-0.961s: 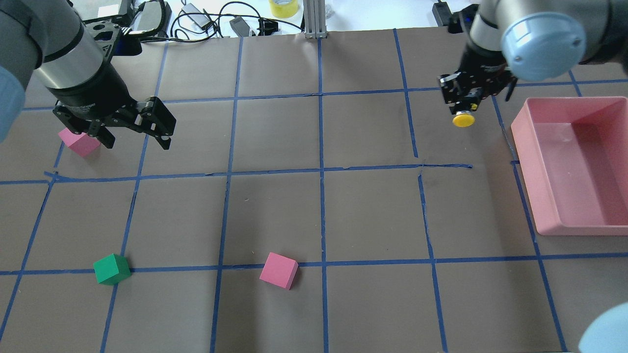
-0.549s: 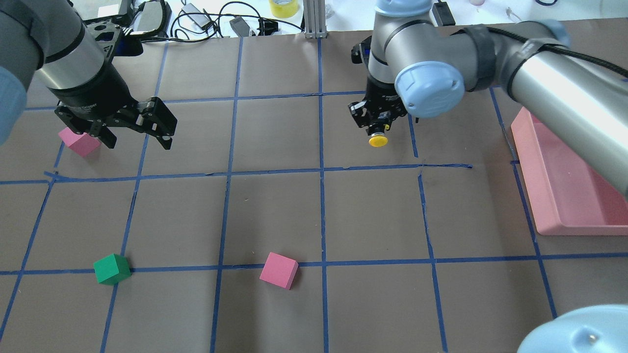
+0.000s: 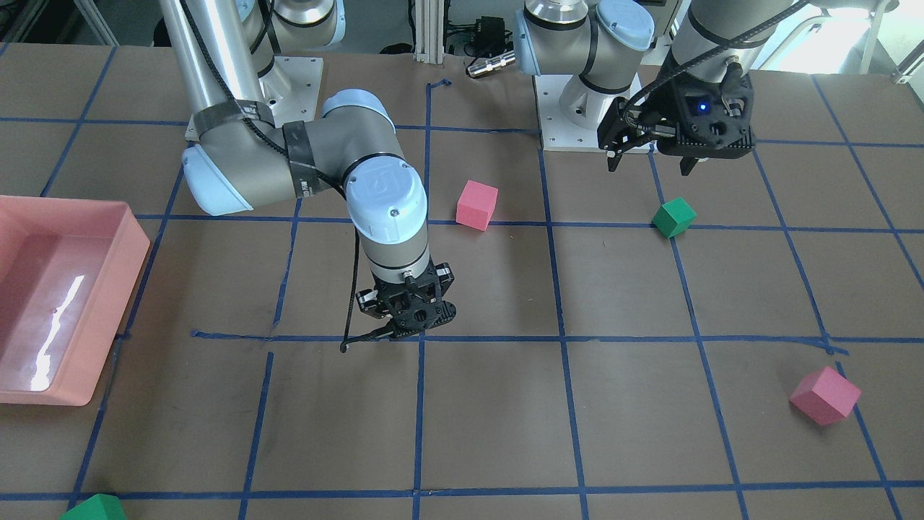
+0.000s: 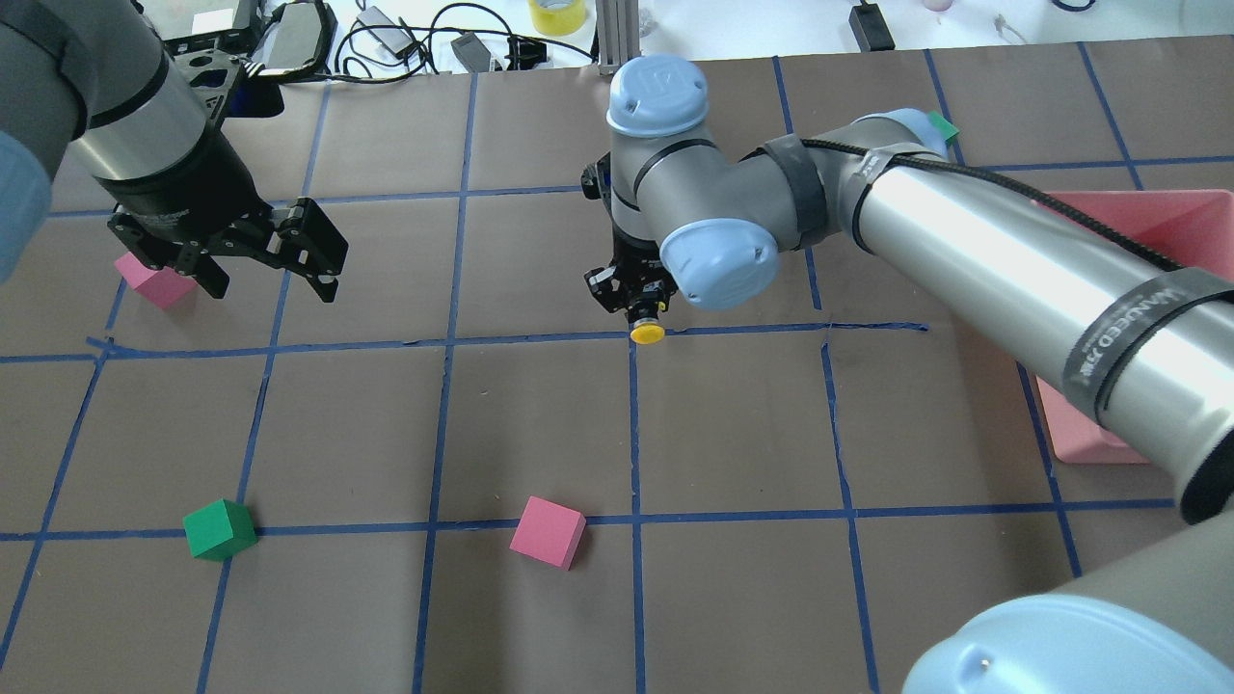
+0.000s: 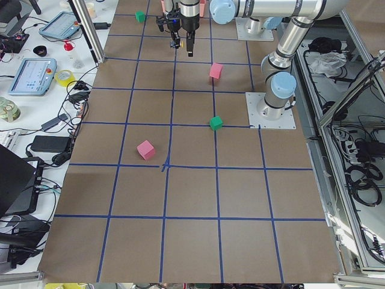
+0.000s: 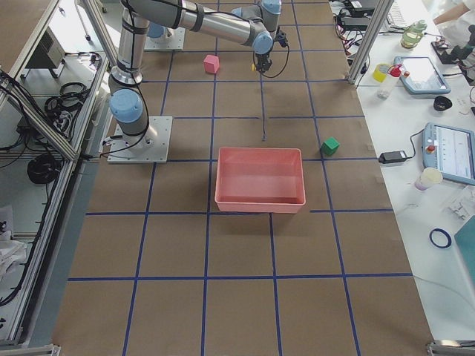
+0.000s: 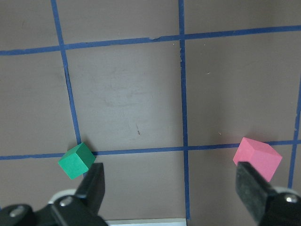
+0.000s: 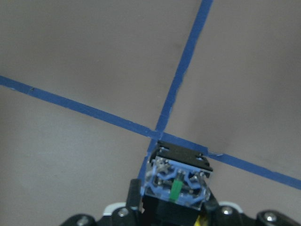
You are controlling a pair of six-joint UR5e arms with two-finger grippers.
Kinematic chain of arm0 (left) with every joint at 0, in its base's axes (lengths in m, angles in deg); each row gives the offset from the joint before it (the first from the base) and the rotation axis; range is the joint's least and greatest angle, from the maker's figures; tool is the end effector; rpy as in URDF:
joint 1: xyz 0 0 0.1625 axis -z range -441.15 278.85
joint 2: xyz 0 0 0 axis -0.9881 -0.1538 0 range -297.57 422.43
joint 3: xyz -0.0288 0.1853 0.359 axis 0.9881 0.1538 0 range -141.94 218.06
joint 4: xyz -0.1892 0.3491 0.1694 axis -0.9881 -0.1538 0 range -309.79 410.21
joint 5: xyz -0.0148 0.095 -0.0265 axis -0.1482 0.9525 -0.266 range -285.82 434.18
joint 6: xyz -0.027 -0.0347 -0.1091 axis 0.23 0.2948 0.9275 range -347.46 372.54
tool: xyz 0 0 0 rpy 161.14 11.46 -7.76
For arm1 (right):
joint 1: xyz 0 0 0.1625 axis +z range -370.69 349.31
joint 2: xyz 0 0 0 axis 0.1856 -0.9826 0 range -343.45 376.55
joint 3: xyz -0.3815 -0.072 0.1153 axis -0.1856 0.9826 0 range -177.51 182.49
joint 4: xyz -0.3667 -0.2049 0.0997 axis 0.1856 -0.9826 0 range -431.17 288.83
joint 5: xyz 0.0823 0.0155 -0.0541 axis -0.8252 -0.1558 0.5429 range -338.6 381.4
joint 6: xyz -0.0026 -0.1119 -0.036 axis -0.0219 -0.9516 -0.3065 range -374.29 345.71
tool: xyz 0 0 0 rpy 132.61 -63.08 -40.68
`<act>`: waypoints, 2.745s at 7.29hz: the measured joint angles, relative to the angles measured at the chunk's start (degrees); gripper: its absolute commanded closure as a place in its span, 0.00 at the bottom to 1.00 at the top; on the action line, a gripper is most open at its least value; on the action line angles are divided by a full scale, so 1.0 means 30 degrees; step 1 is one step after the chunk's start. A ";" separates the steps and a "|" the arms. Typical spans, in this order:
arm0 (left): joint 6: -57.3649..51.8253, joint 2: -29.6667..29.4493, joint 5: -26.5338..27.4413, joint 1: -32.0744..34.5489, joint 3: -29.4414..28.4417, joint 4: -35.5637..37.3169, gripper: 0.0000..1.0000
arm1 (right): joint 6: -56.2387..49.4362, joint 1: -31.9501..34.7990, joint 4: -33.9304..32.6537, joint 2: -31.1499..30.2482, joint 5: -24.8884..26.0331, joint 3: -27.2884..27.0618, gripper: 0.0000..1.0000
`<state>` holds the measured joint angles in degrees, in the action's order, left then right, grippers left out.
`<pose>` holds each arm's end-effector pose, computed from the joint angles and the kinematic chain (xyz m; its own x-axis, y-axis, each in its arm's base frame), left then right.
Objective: Align button upright
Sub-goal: 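Lift the switch out of the tray and carry it toward the table center, then set the switch down on the table and raise the right gripper away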
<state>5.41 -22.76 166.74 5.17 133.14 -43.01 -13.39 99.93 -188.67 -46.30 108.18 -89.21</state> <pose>-0.0977 -0.4762 0.4408 -0.9974 0.0627 -0.0366 0.0602 0.9960 0.0659 0.3568 -0.5510 0.2049 -0.9402 -0.3359 -0.0559 -0.3376 0.9410 0.0246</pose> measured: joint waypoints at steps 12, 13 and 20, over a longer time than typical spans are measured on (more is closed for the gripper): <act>0.2082 0.2570 0.0372 0.0296 0.4180 0.0022 0.00 | 0.1115 0.0827 -0.2462 0.1343 -0.0854 -0.1253 0.00; 0.2500 0.2486 0.0403 0.0326 0.4285 0.0089 0.00 | 0.0994 0.0805 -0.2374 0.0988 -0.0837 -0.1217 0.00; 0.3432 0.1012 -0.1132 0.3365 0.8214 0.9362 0.00 | -0.0528 -0.4090 0.7820 -0.7494 0.0693 0.0144 0.00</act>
<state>15.70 -19.72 163.35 15.27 157.78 -14.92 -14.98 87.66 -165.21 -68.78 110.26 -88.78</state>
